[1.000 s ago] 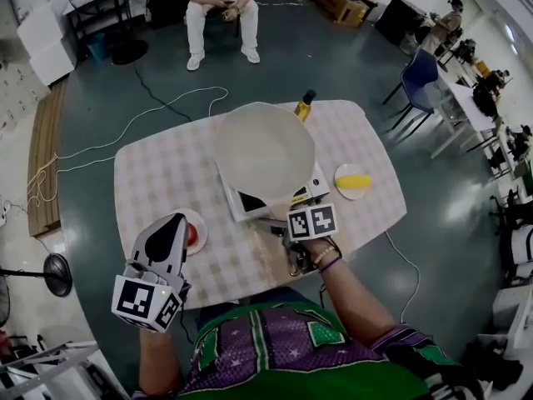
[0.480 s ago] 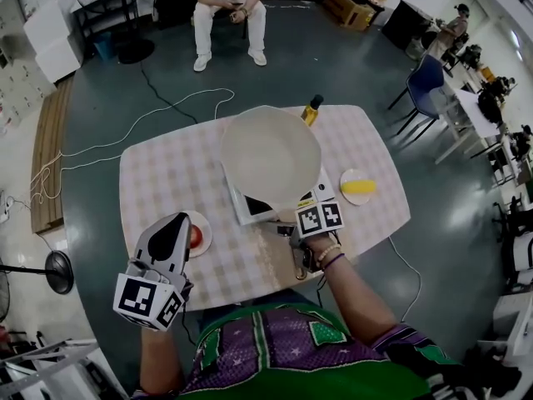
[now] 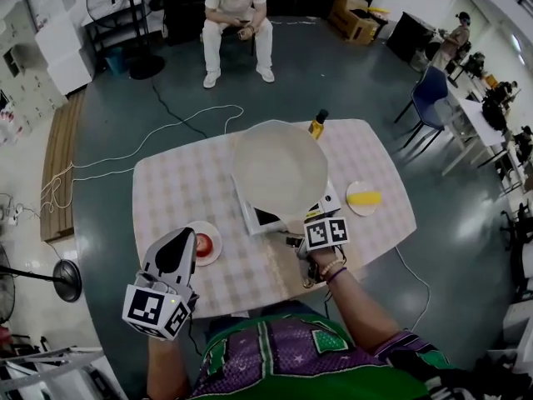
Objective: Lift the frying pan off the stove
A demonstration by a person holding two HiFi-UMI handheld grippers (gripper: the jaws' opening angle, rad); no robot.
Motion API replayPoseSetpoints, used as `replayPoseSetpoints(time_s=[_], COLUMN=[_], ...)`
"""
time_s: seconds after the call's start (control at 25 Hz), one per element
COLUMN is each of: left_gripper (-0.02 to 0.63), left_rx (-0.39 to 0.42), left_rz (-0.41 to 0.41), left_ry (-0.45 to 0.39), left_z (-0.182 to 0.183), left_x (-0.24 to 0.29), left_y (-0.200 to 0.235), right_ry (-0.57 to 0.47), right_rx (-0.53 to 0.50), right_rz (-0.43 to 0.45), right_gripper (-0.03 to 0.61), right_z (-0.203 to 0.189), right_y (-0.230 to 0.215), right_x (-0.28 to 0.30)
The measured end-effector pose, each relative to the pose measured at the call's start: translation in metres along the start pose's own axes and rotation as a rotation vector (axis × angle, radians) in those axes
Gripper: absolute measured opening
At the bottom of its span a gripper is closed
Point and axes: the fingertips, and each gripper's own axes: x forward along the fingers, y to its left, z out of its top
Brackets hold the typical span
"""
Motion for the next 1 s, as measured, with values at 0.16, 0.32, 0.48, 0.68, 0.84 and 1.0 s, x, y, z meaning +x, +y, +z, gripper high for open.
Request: replayPoseSetpoints(time_s=[0.16,0.32,0.48,0.68,0.84,1.0], left_gripper=[0.023,0.023,0.023,0.023,0.023,0.023], left_rx=[-0.018,-0.035,-0.045,-0.038,-0.026,-0.012], left_rz=[0.031,0.056,0.059,0.036,0.003,-0.016], left_ry=[-0.010,-0.018,-0.034,-0.048,-0.053,-0.061], left_z=[0.000,-0.002,-0.003,-0.017,-0.022,-0.006], left_x=[-0.021,-0.042,-0.058,-0.068,-0.070,-0.062], left_y=[0.007,0.012,0.011,0.000,-0.015,-0.028], right_ry=[-0.023,-0.067,-0.134,-0.277,-0.399,-0.490], right_rx=[-0.013,-0.028,-0.077,-0.184,-0.273,-0.363], right_rz=[-0.046,-0.085,-0.114,-0.115,-0.084,-0.089], right_gripper=[0.146,0.146,0.146,0.146,0.146,0.147], right_z=[-0.010,-0.017,-0.015,-0.012,-0.004,0.015], right_y=[-0.001,0.000,0.011,0.034,0.066,0.100], right_x=[-0.007,-0.020,-0.046,-0.079,-0.116,-0.164])
